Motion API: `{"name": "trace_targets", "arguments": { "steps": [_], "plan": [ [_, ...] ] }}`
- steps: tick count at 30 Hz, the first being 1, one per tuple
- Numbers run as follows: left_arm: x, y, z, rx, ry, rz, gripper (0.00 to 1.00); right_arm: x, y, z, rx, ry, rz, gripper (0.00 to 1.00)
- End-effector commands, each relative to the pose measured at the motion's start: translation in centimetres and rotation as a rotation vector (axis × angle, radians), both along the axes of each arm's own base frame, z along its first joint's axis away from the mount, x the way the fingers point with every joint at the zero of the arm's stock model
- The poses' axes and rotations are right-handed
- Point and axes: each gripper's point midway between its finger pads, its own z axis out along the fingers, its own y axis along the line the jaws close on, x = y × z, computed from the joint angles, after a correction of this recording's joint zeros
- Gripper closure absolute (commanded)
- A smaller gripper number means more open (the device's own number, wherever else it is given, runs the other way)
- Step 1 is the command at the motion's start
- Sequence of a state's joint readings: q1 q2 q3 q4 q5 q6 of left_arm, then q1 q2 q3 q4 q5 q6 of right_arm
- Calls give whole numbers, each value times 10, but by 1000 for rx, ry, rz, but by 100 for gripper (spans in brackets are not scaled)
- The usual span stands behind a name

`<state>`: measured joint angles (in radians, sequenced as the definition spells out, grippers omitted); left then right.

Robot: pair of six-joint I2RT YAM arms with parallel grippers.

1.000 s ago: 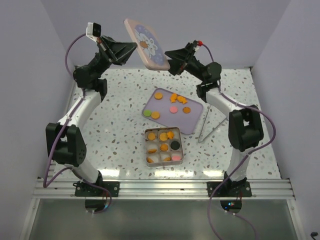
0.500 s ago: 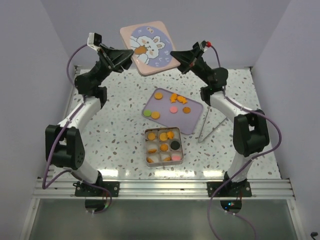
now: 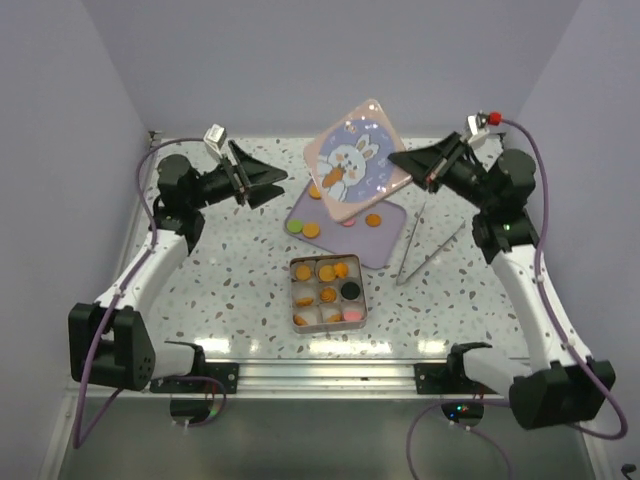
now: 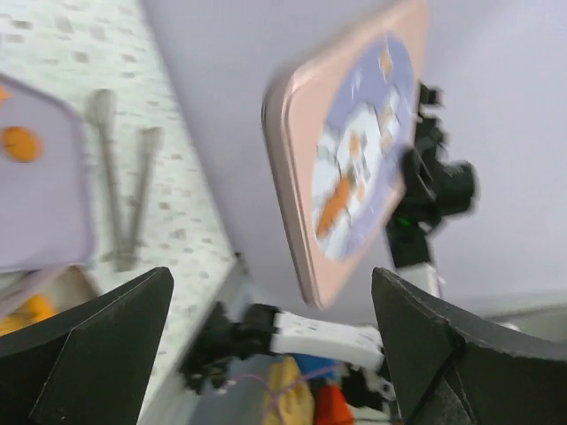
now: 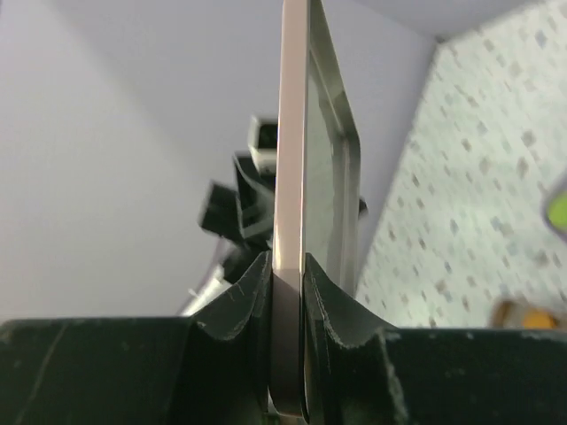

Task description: Pack the cookies

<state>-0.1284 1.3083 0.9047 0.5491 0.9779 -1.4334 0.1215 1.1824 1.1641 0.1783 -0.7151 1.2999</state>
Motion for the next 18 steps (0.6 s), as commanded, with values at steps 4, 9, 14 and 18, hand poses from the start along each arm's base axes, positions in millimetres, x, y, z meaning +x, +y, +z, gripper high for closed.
{"name": "trace_targets", "arguments": {
  "steps": [4, 9, 14, 18],
  "plan": [
    [-9, 54, -163, 676, 278, 150, 0, -79, -11, -164, -151, 340, -12, 100],
    [-27, 70, -207, 799, 366, 149, 0, -119, -24, -207, 25, 395, -109, 100],
    [-42, 70, -230, 826, 374, 98, 0, -131, -44, -219, 191, 369, -237, 100],
    [-57, 70, -241, 825, 395, 71, 0, -131, -49, -234, 165, 417, -283, 100]
  ]
}}
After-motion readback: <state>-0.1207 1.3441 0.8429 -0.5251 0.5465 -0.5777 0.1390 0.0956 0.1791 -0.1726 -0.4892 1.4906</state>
